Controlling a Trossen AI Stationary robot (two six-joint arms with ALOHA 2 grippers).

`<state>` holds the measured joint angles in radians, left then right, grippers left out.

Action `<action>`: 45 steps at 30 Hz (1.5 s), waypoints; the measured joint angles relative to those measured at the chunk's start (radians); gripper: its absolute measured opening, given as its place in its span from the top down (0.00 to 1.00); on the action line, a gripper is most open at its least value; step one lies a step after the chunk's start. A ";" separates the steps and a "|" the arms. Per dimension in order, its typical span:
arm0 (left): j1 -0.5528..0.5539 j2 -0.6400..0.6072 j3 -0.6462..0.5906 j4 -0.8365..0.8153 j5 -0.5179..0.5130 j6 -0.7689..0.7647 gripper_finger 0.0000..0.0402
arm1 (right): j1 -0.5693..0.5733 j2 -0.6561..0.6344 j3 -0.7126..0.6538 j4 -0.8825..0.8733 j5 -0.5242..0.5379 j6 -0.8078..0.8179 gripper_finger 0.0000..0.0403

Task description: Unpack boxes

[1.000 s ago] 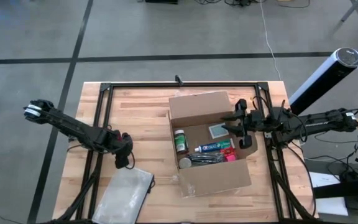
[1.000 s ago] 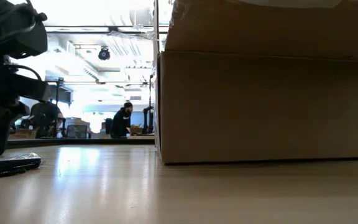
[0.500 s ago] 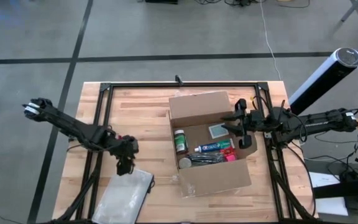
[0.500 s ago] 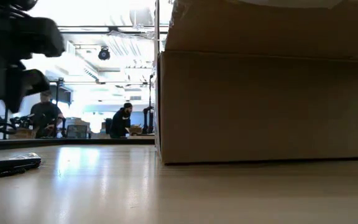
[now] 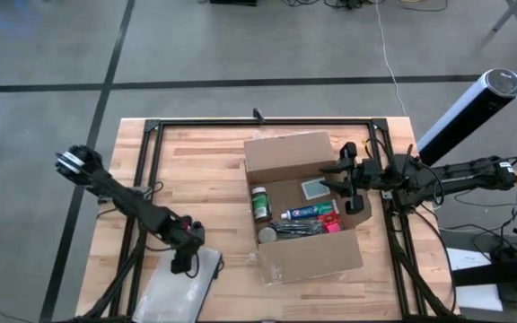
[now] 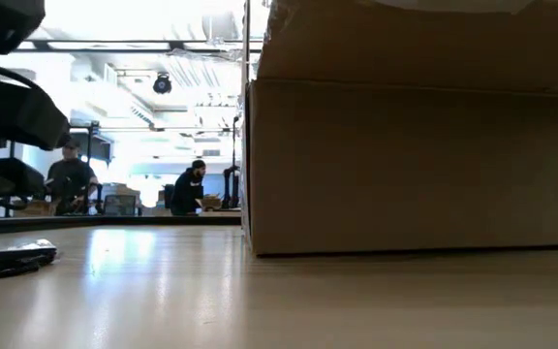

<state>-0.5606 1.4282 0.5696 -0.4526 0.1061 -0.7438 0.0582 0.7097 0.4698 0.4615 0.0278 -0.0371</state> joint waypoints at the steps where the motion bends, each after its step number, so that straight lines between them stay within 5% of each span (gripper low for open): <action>1: 0.004 0.015 0.002 0.003 -0.011 0.000 0.61 | 0.000 0.000 0.000 0.001 0.000 0.002 0.68; 12: 0.242 -0.116 -0.012 -0.075 -0.438 0.043 0.61 | 0.000 0.000 0.000 0.026 -0.001 0.028 0.71; 23: 0.412 -0.273 -0.011 -0.116 -0.423 0.221 0.61 | 0.000 0.001 0.000 0.027 -0.002 0.050 0.67; 26: 0.462 -0.245 -0.014 -0.114 -0.412 0.223 0.61 | 0.000 0.001 0.000 0.028 -0.002 0.052 0.65; 33: 0.500 -0.097 -0.018 -0.107 -0.204 0.263 0.61 | 0.000 0.001 0.000 0.029 -0.003 0.064 0.62; 39: 0.498 0.001 -0.008 -0.057 -0.160 0.270 0.62 | 0.000 0.001 0.000 0.031 -0.003 0.064 0.61; 45: 0.499 0.006 -0.008 -0.001 -0.151 0.262 0.82 | 0.000 0.001 0.000 0.031 -0.003 0.070 0.63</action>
<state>-0.0618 1.4339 0.5612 -0.4533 -0.0448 -0.4821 0.0586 0.7109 0.4698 0.4921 0.0248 0.0328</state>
